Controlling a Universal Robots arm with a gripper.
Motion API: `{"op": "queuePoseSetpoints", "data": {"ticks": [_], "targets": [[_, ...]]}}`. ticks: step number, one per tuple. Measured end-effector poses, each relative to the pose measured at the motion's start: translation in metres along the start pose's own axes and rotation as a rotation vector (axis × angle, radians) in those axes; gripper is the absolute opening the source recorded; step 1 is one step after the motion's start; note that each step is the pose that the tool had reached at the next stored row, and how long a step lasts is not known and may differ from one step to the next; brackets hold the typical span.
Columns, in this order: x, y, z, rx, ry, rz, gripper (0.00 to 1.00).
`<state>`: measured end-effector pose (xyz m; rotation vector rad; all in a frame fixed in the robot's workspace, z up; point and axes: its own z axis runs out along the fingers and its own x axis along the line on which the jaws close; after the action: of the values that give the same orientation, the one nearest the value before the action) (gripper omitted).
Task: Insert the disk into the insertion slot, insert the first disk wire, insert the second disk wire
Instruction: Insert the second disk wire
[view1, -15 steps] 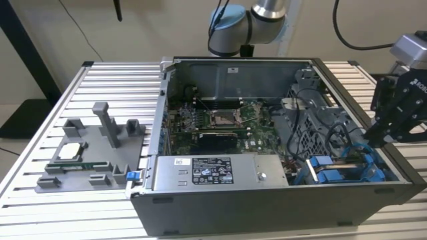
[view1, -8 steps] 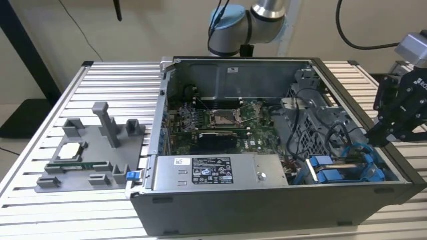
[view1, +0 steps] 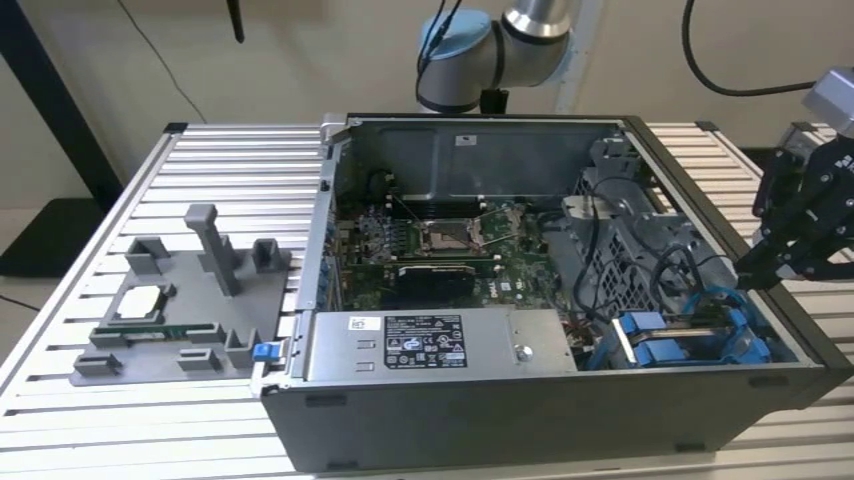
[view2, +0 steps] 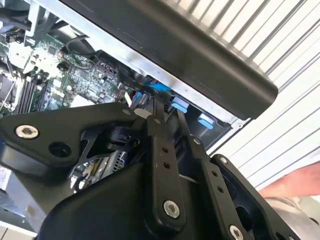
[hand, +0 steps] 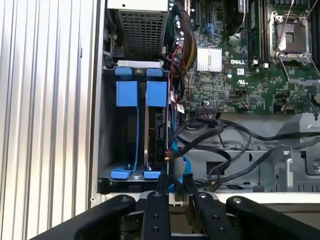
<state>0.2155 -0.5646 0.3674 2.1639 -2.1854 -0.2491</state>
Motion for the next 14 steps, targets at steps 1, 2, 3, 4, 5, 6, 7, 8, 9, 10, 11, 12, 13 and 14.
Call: {"op": "queuePoseSetpoints", "data": {"ticks": [1, 2, 3, 4, 5, 6, 7, 8, 9, 10, 11, 12, 13, 14], "targets": [[0.0000, -0.0008, 0.0002, -0.0006, -0.0043, -0.001, 1.00], [0.0000, -0.0016, 0.0005, -0.0013, -0.0090, -0.001, 1.00], [0.0000, -0.0025, 0.0007, -0.0020, -0.0136, -0.002, 1.00], [0.0000, -0.0034, 0.0009, -0.0028, -0.0180, -0.003, 1.00], [0.0001, -0.0042, 0.0012, -0.0037, -0.0221, -0.003, 1.00], [0.0001, -0.0051, 0.0015, -0.0046, -0.0259, -0.004, 1.00], [0.0001, -0.0058, 0.0018, -0.0060, -0.0294, -0.004, 1.00], [0.0001, -0.0067, 0.0022, -0.0077, -0.0323, -0.005, 1.00], [0.0001, -0.0076, 0.0026, -0.0099, -0.0347, -0.005, 1.00], [0.0002, -0.0084, 0.0030, -0.0124, -0.0368, -0.005, 1.00], [0.0002, -0.0091, 0.0035, -0.0152, -0.0392, -0.005, 1.00], [0.0002, -0.0097, 0.0040, -0.0180, -0.0414, -0.005, 1.00], [0.0003, -0.0102, 0.0045, -0.0209, -0.0436, -0.005, 1.00], [0.0004, -0.0106, 0.0049, -0.0241, -0.0462, -0.005, 1.00]]}}
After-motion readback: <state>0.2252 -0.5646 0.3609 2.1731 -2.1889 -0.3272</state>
